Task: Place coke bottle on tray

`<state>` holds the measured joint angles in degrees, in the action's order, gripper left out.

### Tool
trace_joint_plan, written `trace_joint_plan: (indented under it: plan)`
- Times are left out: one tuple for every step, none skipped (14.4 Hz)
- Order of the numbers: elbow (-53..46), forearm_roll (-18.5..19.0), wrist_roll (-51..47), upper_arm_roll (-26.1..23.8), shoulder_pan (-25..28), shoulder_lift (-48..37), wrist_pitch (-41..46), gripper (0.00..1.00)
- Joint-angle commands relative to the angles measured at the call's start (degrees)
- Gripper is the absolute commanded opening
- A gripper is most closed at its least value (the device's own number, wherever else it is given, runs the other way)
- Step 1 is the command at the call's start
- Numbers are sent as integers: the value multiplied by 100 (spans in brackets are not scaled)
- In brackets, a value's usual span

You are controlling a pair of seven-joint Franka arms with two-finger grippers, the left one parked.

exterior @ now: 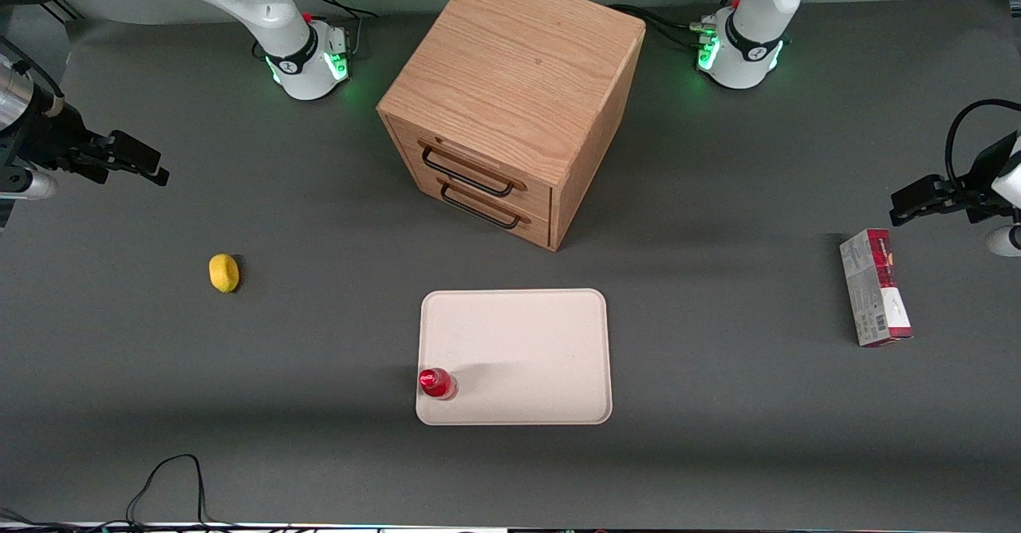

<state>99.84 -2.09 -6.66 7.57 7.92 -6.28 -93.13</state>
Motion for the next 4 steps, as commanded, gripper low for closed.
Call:
trace_joint_plan:
  plan:
    - [105,86,-46,-27,-9,4,-223,100]
    - [97,77,-46,-27,-9,4,-249,100]
    - [97,86,-46,-27,-9,4,-258,100]
    - [97,77,-46,-18,-9,4,-258,100]
